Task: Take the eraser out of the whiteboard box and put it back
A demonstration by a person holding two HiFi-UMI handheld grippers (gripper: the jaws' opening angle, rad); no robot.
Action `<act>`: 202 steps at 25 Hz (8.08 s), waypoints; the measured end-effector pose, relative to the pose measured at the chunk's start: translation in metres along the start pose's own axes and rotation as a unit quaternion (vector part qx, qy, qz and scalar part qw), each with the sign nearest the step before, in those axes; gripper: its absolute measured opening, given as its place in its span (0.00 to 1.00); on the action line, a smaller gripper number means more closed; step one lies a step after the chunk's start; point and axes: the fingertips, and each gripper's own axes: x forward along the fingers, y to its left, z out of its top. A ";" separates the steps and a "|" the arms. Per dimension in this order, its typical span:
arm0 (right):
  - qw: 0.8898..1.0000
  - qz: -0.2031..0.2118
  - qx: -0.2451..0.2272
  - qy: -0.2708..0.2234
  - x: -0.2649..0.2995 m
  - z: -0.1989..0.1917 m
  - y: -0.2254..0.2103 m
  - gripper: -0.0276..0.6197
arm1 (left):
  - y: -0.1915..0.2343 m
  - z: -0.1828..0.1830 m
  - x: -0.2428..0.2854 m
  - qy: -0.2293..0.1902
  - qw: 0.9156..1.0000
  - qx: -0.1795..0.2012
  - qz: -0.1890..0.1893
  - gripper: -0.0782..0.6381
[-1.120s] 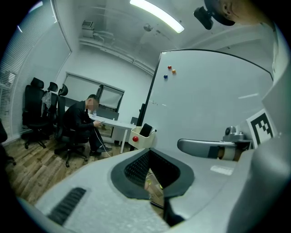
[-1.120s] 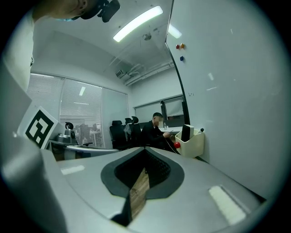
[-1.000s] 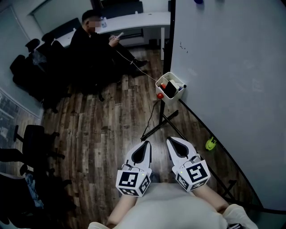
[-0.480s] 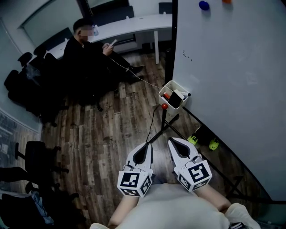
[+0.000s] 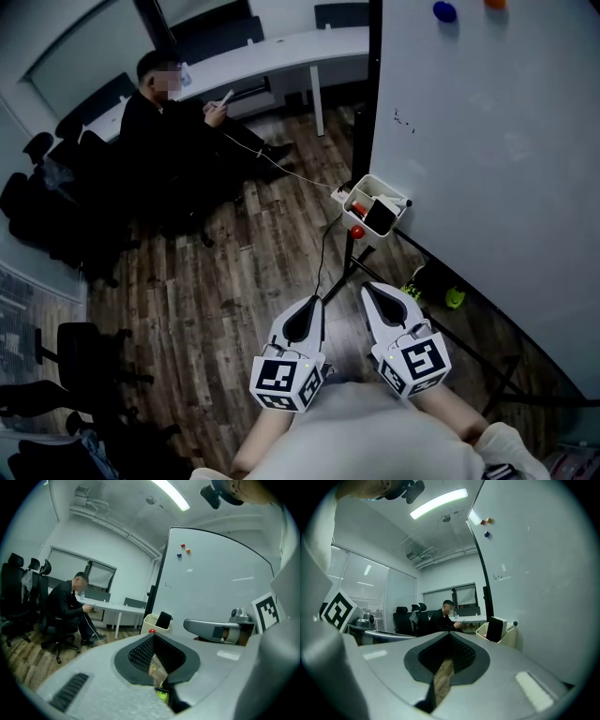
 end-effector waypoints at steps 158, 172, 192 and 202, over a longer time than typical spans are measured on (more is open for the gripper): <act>0.982 -0.169 -0.060 -0.058 0.012 0.057 -0.080 0.37 | 0.000 0.023 0.065 0.014 0.994 0.020 -0.105 0.12; 0.984 -0.161 -0.056 -0.059 -0.008 0.050 -0.055 0.37 | -0.005 0.014 0.040 0.011 0.995 0.015 -0.097 0.12; 0.983 -0.166 -0.053 -0.062 -0.010 0.048 -0.054 0.37 | -0.010 0.016 0.037 0.002 0.994 0.022 -0.104 0.12; 0.982 -0.167 -0.056 -0.063 0.001 0.050 -0.064 0.37 | -0.001 0.020 0.049 0.002 0.995 0.021 -0.099 0.12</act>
